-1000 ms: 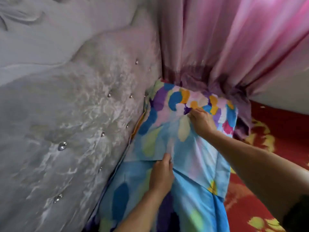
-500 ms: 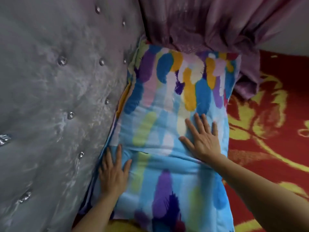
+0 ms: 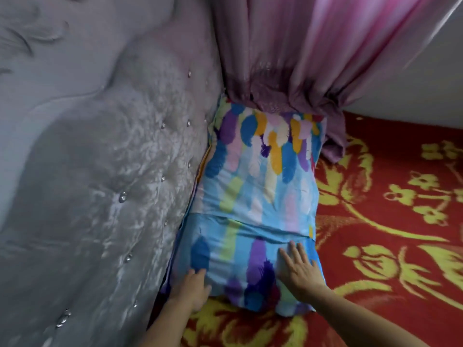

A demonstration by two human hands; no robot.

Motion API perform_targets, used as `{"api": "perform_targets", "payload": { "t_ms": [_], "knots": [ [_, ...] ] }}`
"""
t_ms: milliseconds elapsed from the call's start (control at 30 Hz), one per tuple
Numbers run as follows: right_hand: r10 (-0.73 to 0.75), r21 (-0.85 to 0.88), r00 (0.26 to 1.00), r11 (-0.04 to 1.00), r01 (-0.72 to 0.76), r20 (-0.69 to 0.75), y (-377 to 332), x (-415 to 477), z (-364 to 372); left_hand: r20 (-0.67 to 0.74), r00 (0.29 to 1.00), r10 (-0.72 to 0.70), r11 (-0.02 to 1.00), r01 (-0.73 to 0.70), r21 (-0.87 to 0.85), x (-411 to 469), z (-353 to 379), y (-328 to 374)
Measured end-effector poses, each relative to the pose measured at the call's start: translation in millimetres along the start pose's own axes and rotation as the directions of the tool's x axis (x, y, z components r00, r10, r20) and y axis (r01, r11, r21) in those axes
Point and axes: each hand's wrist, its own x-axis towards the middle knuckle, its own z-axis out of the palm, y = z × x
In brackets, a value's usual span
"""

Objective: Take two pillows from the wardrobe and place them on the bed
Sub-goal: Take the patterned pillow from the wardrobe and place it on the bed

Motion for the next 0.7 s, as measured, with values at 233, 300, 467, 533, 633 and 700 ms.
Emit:
{"api": "perform_targets", "payload": {
  "t_ms": [233,300,467,533,633,700],
  "knots": [
    [0.140,0.120,0.984,0.985,-0.127,-0.113,-37.9,-116.0,-22.7,0.042,0.986,0.163,0.979,-0.156,-0.134,-87.3,-28.0,-5.2],
    [0.169,0.162,0.969,0.977,-0.140,-0.180,-46.7,-143.5,-34.8,0.021,0.978,0.208,0.974,-0.205,-0.099,-100.3,-41.5,6.7],
    [0.282,0.291,0.912,0.937,-0.195,-0.297,-39.3,-211.7,-68.6,-0.010,0.962,0.272,0.962,-0.272,0.013,-140.5,-56.5,52.8],
    [0.308,0.304,0.905,0.928,-0.217,-0.295,-26.1,-236.9,-76.8,-0.013,0.952,0.305,0.952,-0.305,-0.006,-161.9,-56.0,72.8],
    [0.333,0.313,0.894,0.919,-0.238,-0.299,-6.1,-263.4,-87.4,-0.036,0.945,0.325,0.945,-0.326,-0.027,-193.1,-50.9,97.3],
    [0.320,0.320,0.890,0.923,-0.214,-0.326,6.0,-272.1,-95.3,-0.042,0.950,0.308,0.950,-0.310,-0.027,-210.7,-44.5,107.5]
  ]
}}
